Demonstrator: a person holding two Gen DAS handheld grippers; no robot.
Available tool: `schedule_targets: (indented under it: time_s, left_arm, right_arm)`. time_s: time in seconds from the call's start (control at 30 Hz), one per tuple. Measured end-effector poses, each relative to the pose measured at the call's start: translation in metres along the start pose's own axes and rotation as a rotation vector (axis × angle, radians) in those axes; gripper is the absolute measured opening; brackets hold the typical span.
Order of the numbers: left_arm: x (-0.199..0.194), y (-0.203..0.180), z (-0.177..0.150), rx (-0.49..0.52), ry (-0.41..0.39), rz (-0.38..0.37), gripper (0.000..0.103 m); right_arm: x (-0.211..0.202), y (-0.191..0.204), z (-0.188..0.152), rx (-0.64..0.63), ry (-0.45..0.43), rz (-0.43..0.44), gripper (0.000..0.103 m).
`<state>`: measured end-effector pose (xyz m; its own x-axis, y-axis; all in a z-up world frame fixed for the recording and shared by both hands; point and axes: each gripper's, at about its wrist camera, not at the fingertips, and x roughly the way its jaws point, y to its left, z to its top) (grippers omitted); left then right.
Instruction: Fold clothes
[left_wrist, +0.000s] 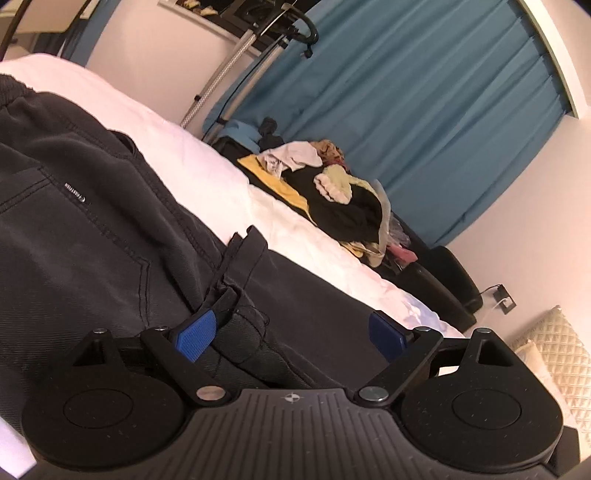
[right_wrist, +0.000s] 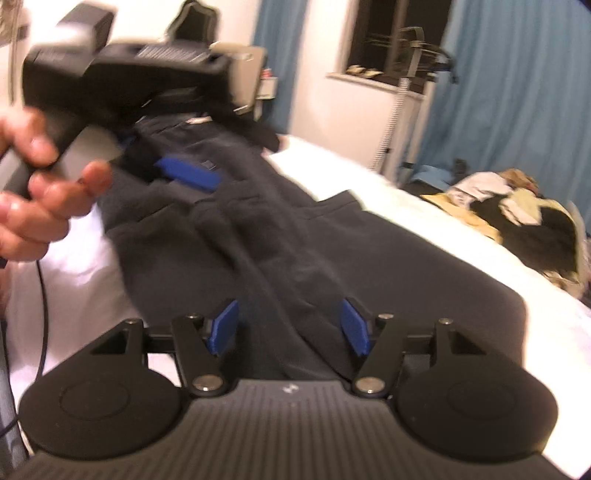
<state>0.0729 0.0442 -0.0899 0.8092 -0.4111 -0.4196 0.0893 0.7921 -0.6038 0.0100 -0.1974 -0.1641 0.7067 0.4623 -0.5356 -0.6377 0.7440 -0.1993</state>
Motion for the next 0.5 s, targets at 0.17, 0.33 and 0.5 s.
schedule_targets:
  time_s: [0.17, 0.33, 0.5]
  left_arm:
    - [-0.003, 0.005, 0.000, -0.047, -0.032, -0.025, 0.092]
    - [0.003, 0.008, -0.002, -0.053, -0.031, 0.001, 0.092]
    - [0.005, -0.002, -0.006, 0.081, -0.061, 0.044, 0.092]
  right_arm:
    - [0.020, -0.002, 0.000, -0.023, -0.013, -0.058, 0.061]
    - [0.028, -0.018, 0.005, 0.072, -0.008, -0.040, 0.011]
    - [0.004, -0.017, 0.019, 0.049, -0.054, -0.073, 0.007]
